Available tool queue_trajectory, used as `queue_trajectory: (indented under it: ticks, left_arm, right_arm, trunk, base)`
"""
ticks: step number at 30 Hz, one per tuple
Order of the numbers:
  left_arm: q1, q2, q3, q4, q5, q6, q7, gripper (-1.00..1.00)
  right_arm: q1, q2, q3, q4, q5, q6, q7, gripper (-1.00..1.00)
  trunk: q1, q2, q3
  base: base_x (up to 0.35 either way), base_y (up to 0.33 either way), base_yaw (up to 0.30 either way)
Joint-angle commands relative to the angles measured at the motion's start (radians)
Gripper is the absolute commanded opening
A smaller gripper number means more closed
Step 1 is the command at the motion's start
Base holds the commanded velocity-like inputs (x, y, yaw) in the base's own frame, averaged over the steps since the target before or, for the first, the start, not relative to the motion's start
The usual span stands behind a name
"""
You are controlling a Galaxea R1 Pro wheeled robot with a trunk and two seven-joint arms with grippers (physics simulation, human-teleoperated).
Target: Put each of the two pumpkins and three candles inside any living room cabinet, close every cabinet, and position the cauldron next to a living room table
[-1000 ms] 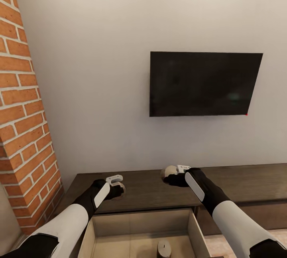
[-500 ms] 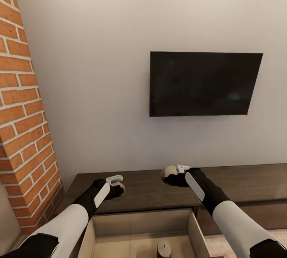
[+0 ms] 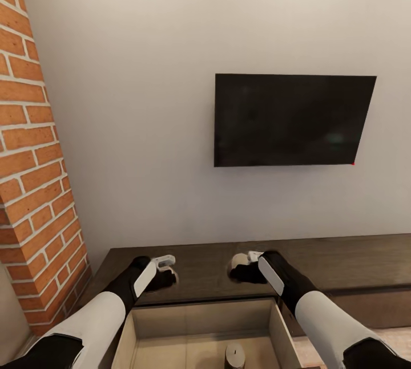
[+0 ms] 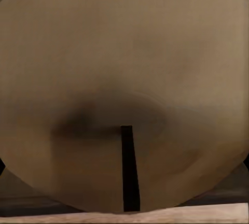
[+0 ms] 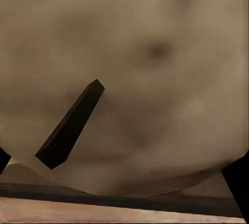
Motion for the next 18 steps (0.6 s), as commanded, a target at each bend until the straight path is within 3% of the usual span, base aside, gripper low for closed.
queue_trajectory:
  ticks: [1, 2, 3, 5, 7, 11, 13, 18]
  left_arm:
    - [-0.001, 0.001, -0.007, -0.002, 0.009, 0.015, 0.009, -1.00]
    - [-0.001, 0.001, -0.007, -0.002, 0.008, 0.021, 0.009, -1.00]
    - [-0.001, 0.000, -0.007, -0.002, 0.008, 0.052, 0.010, -1.00]
    - [-0.002, 0.000, -0.007, -0.001, 0.007, 0.105, 0.011, -1.00]
    - [-0.027, -0.001, -0.007, 0.002, 0.007, 0.189, 0.017, -1.00]
    - [-0.072, -0.004, -0.007, 0.043, 0.008, 0.229, 0.100, -1.00]
    - [-0.093, -0.010, -0.007, 0.091, 0.010, 0.234, 0.133, -1.00]
    - [-0.109, -0.039, -0.007, 0.147, 0.012, 0.236, 0.144, -1.00]
  right_arm:
    - [-0.002, 0.012, 0.004, 0.018, -0.006, 0.003, -0.009, -1.00]
    - [-0.003, 0.019, 0.004, 0.026, -0.006, 0.003, -0.009, -1.00]
    - [-0.006, 0.049, 0.005, 0.071, -0.005, 0.006, -0.009, -1.00]
    - [-0.025, 0.084, 0.005, 0.137, -0.005, 0.008, -0.010, -1.00]
    - [-0.099, 0.117, 0.007, 0.250, -0.004, 0.009, -0.010, -1.00]
    - [-0.177, 0.129, 0.008, 0.343, -0.006, 0.021, -0.011, -1.00]
    - [-0.191, 0.130, 0.008, 0.355, -0.007, 0.091, -0.011, -1.00]
    - [-0.196, 0.135, 0.006, 0.358, -0.010, 0.160, -0.011, -1.00]
  trunk:
    - [0.000, -0.001, -0.001]
    - [0.000, -0.001, -0.001]
    - [0.000, -0.001, -0.001]
    - [0.000, -0.001, -0.001]
    - [0.000, -0.001, -0.001]
    - [0.000, -0.001, -0.001]
    - [0.000, -0.001, -0.001]
    - [0.000, -0.001, -0.001]
  base:
    - [0.000, 0.000, 0.000]
    - [0.000, 0.000, 0.000]
    - [0.000, 0.000, 0.000]
    - [0.000, 0.000, 0.000]
    - [0.000, 0.000, 0.000]
    - [0.000, 0.000, 0.000]
    - [0.000, 0.000, 0.000]
    - [0.000, 0.000, 0.000]
